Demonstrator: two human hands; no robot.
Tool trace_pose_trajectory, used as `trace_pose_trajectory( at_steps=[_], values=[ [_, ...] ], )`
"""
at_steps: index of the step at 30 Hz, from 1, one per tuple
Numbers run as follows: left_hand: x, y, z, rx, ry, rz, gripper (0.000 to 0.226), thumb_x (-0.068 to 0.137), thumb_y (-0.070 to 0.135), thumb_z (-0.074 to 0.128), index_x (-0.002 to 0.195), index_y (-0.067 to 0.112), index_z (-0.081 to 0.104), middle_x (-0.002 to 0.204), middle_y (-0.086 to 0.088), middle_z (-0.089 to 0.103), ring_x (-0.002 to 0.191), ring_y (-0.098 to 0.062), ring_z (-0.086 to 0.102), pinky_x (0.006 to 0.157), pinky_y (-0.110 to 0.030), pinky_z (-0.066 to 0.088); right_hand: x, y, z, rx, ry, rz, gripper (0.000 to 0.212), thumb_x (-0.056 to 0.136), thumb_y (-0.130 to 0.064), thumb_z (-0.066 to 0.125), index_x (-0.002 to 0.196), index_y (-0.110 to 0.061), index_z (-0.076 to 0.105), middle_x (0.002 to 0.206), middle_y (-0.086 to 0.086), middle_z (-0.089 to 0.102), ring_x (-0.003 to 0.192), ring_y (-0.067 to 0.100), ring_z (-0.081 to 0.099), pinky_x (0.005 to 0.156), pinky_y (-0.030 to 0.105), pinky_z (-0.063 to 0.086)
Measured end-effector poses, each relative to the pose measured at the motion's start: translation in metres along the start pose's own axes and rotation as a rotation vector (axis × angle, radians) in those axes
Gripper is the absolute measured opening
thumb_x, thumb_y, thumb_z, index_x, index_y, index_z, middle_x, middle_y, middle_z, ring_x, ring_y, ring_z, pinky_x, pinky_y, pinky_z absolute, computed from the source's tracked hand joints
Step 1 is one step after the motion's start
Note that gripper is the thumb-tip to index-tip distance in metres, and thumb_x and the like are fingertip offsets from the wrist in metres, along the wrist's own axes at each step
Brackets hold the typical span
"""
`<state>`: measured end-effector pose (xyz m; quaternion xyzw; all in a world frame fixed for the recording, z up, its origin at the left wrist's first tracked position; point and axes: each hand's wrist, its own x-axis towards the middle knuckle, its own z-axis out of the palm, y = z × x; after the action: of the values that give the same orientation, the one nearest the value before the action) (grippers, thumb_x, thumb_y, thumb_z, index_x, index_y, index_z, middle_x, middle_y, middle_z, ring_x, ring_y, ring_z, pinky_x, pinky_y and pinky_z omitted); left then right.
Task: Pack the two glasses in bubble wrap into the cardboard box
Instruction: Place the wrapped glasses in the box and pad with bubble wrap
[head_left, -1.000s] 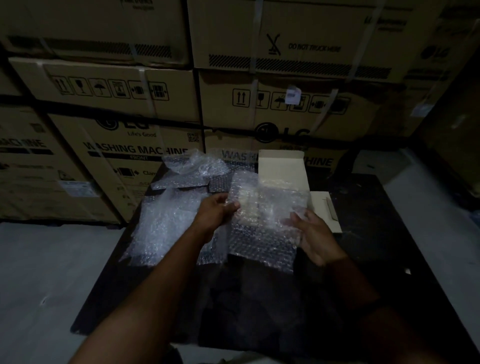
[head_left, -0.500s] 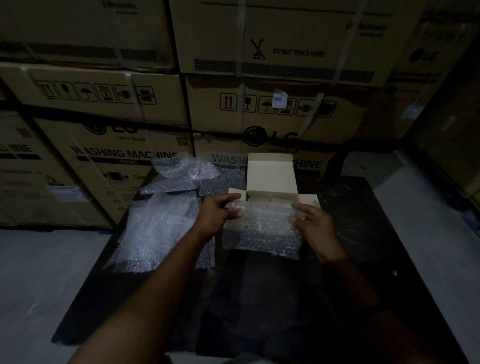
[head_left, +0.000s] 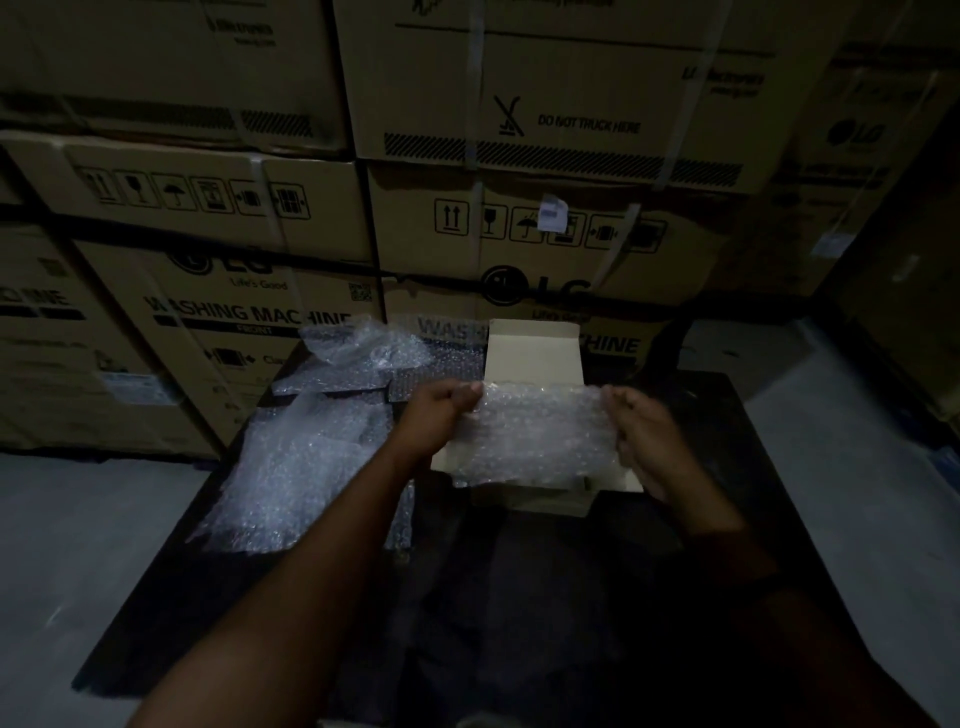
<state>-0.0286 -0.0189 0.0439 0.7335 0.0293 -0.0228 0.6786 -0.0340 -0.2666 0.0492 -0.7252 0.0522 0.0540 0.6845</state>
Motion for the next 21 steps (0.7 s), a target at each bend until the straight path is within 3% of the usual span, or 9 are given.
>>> trace_pose_trajectory(
  at_steps=[3, 5, 9, 12, 15, 19, 21],
  values=[
    [0.002, 0.0, 0.0, -0.062, 0.025, -0.035, 0.027, 0.094, 0.03, 0.057, 0.078, 0.008, 0.062, 0.078, -0.016, 0.058, 0.073, -0.025, 0.055, 0.069, -0.036, 0.044, 0.0, 0.0, 0.002, 0.079, -0.097, 0.022, 0.026, 0.081, -0.008, 0.07, 0.103, -0.012, 0.059, 0.097, 0.008, 0.07, 0.082, 0.019, 0.07, 0.07, 0.033, 0.058],
    [0.002, 0.004, -0.002, -0.114, 0.012, -0.079, 0.027, 0.096, 0.029, 0.054, 0.089, 0.005, 0.064, 0.087, -0.018, 0.062, 0.079, -0.027, 0.059, 0.07, -0.036, 0.048, 0.004, 0.001, 0.004, 0.054, -0.073, 0.025, 0.029, 0.077, 0.002, 0.072, 0.1, -0.011, 0.058, 0.094, 0.009, 0.07, 0.077, 0.017, 0.07, 0.063, 0.03, 0.057],
    [0.001, 0.007, -0.006, -0.155, -0.165, -0.14, 0.018, 0.088, 0.006, 0.062, 0.106, 0.007, 0.062, 0.105, -0.013, 0.07, 0.094, -0.026, 0.069, 0.076, -0.033, 0.057, 0.012, 0.001, 0.001, 0.129, 0.001, 0.075, 0.025, 0.082, 0.002, 0.068, 0.101, -0.011, 0.06, 0.1, 0.012, 0.071, 0.087, 0.026, 0.069, 0.072, 0.038, 0.058],
    [0.004, 0.002, -0.002, -0.095, -0.09, -0.145, 0.019, 0.084, -0.007, 0.061, 0.099, 0.004, 0.063, 0.095, -0.01, 0.069, 0.086, -0.022, 0.066, 0.071, -0.029, 0.056, 0.017, 0.004, -0.002, 0.158, -0.031, 0.09, 0.028, 0.082, 0.004, 0.066, 0.103, -0.014, 0.061, 0.103, 0.011, 0.07, 0.092, 0.027, 0.069, 0.077, 0.04, 0.057],
    [0.009, -0.002, 0.002, -0.054, -0.057, -0.154, 0.012, 0.086, -0.002, 0.06, 0.092, 0.006, 0.066, 0.09, -0.012, 0.069, 0.083, -0.029, 0.062, 0.073, -0.039, 0.05, 0.021, 0.006, -0.007, 0.211, -0.072, 0.108, 0.03, 0.084, 0.007, 0.061, 0.106, -0.012, 0.062, 0.104, 0.011, 0.069, 0.093, 0.027, 0.067, 0.079, 0.04, 0.057],
    [0.014, 0.003, 0.013, -0.221, -0.035, -0.217, 0.028, 0.091, -0.011, 0.039, 0.078, 0.001, 0.061, 0.104, -0.007, 0.068, 0.076, -0.018, 0.067, 0.055, -0.023, 0.054, 0.025, 0.001, -0.015, 0.272, -0.062, 0.196, 0.02, 0.088, 0.013, 0.048, 0.09, -0.001, 0.062, 0.093, 0.017, 0.066, 0.076, 0.024, 0.065, 0.064, 0.028, 0.059],
    [0.02, 0.003, 0.018, -0.378, -0.031, -0.277, 0.029, 0.092, -0.011, 0.034, 0.081, -0.001, 0.059, 0.117, -0.015, 0.063, 0.085, -0.02, 0.067, 0.06, -0.022, 0.057, 0.029, 0.002, -0.018, 0.318, -0.068, 0.263, 0.024, 0.087, 0.014, 0.043, 0.093, 0.001, 0.062, 0.091, 0.018, 0.066, 0.072, 0.022, 0.066, 0.064, 0.026, 0.057]
  ],
)
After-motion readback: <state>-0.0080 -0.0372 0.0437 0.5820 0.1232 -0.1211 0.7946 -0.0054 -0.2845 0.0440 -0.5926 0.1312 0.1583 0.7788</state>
